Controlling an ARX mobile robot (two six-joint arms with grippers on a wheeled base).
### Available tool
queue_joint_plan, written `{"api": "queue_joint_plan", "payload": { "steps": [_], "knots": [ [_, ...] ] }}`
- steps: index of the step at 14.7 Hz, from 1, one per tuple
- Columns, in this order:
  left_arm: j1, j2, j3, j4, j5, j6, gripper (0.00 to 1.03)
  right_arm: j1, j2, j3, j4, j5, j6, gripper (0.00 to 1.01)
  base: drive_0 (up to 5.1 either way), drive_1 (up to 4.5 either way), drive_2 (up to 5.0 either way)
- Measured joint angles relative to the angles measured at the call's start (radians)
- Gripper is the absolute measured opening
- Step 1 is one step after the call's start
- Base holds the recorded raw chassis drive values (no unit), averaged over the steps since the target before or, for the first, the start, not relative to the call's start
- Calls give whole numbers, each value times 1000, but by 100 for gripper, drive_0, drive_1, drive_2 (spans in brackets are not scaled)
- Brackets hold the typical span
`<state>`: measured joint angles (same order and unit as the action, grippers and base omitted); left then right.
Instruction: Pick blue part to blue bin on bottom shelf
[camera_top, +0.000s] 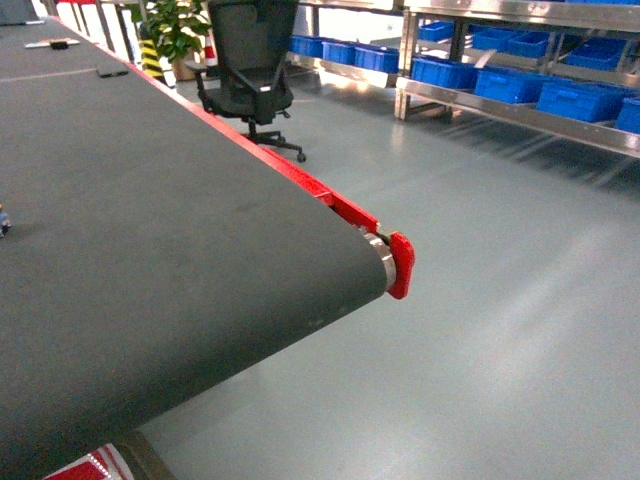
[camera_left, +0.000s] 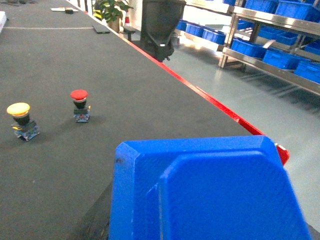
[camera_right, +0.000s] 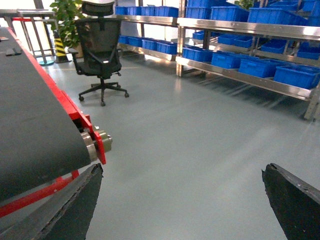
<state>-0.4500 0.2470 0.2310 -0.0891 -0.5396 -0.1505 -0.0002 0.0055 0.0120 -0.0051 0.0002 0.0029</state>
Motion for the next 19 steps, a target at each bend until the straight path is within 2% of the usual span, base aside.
{"api": "queue_joint_plan", "payload": {
  "steps": [19],
  "knots": [
    [0, 0, 0, 0, 0, 0, 44, 0, 0, 0, 0, 0, 0, 98, -160, -160, -160]
  ]
}}
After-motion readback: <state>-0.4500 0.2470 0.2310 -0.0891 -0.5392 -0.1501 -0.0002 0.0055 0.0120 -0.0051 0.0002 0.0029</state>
